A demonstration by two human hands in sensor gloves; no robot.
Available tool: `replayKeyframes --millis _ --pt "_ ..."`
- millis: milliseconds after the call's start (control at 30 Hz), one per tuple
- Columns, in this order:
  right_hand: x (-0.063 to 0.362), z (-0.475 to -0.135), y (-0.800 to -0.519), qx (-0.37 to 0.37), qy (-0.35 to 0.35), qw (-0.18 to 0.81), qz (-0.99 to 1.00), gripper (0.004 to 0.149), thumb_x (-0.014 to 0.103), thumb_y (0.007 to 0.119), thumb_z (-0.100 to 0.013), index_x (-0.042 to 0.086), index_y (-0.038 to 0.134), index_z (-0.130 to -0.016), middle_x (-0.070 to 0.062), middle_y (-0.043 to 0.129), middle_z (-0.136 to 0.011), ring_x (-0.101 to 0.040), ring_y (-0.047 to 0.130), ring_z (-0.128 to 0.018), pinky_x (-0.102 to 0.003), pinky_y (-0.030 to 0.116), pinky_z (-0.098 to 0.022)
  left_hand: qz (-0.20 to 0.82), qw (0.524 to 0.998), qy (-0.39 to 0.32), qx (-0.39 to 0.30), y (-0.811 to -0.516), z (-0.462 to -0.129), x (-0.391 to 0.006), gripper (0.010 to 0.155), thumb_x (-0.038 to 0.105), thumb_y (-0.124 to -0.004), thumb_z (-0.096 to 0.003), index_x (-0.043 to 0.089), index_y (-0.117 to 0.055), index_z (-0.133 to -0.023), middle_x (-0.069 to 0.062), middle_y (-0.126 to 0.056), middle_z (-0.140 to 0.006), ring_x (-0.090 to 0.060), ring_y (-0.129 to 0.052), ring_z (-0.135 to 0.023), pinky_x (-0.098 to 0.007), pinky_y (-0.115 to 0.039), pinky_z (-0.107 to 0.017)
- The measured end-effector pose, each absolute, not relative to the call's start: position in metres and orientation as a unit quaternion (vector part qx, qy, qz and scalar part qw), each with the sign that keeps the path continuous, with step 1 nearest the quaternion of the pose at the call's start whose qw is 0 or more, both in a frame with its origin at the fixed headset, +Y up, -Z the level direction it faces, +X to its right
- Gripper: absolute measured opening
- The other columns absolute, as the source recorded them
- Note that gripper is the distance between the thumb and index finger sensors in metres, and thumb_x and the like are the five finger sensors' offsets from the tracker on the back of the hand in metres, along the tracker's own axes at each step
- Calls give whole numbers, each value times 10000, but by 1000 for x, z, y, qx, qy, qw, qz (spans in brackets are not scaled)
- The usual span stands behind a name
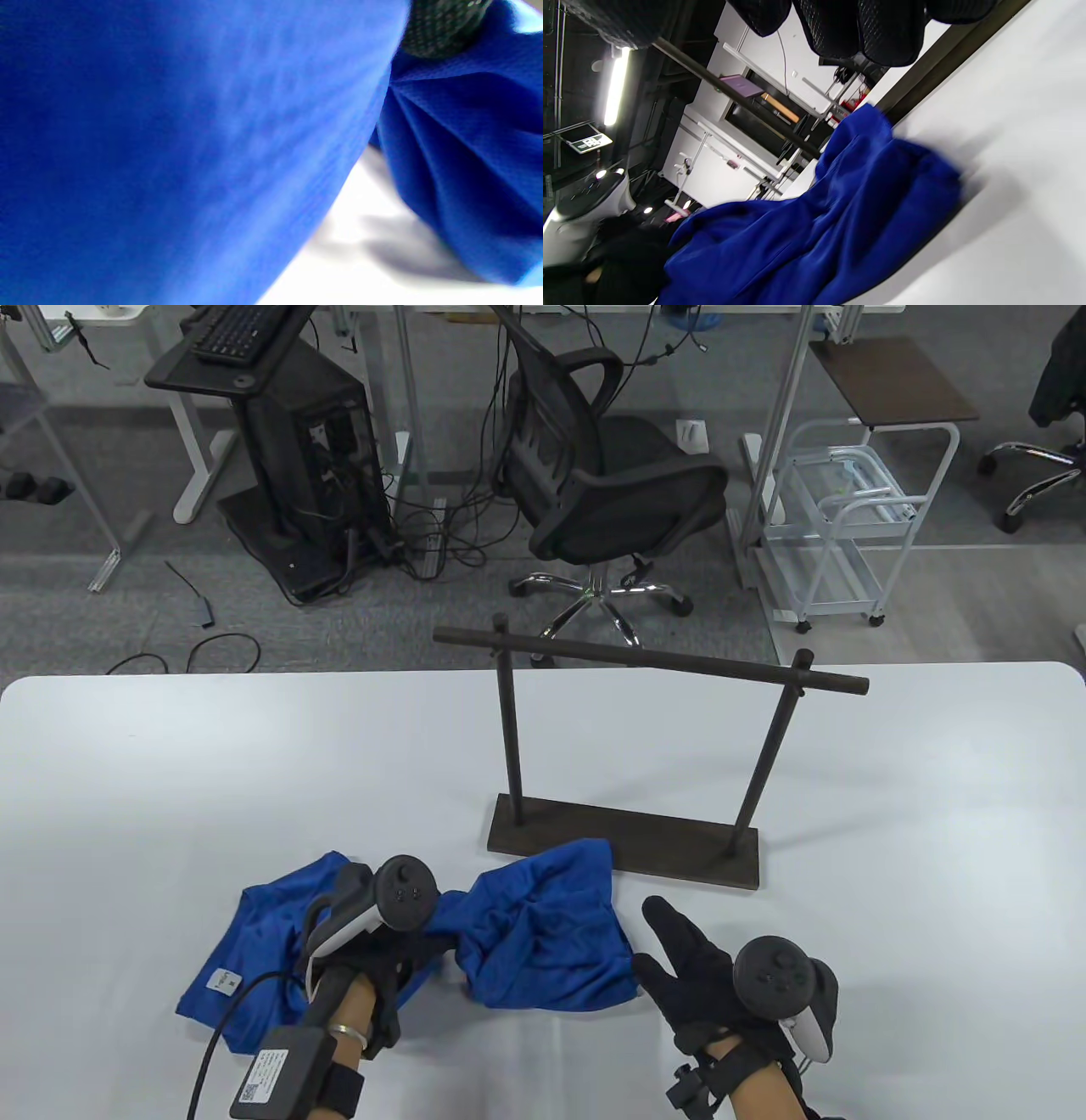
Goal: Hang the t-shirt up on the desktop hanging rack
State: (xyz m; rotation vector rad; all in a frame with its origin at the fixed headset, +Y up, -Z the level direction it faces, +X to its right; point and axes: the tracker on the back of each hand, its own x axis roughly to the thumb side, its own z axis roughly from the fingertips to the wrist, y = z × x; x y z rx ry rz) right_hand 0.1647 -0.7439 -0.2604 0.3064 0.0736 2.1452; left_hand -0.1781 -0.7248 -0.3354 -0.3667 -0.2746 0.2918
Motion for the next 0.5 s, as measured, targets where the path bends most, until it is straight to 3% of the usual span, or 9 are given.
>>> replayKeyframes --millis 167,267,367,500 --pt "152 -256 -737 176 56 526 830 666 524 697 -477 164 557 -1020 -186 632 -1007 -491 689 -815 -672 525 -599 234 949 -146 -153 -709 -333 -146 796 587 -681 -392 59 -566 -977 -25 -899 -693 -159 -1058 -363 -398 -894 -386" --pt "144 -254 -734 216 83 578 783 631 493 698 -485 139 604 -998 -183 682 -979 -486 725 -787 -666 548 -588 289 949 -118 -51 -702 -328 -130 789 595 -700 -402 42 -625 -961 -22 -953 -639 -143 -1075 -313 -381 -912 -352" --pt "135 -250 -732 244 106 606 749 611 479 697 -490 113 644 -977 -184 708 -962 -485 747 -767 -663 561 -580 336 936 -106 -21 -701 -325 -115 775 595 -709 -410 44 -647 -952 -32 -962 -641 -147 -1084 -320 -381 -915 -351" --pt "127 -248 -732 257 121 598 749 623 496 687 -491 91 661 -965 -190 727 -948 -487 759 -754 -662 569 -574 363 924 -116 32 -700 -318 -104 780 584 -701 -429 53 -579 -987 -76 -903 -777 -131 -1069 -341 -368 -905 -370"
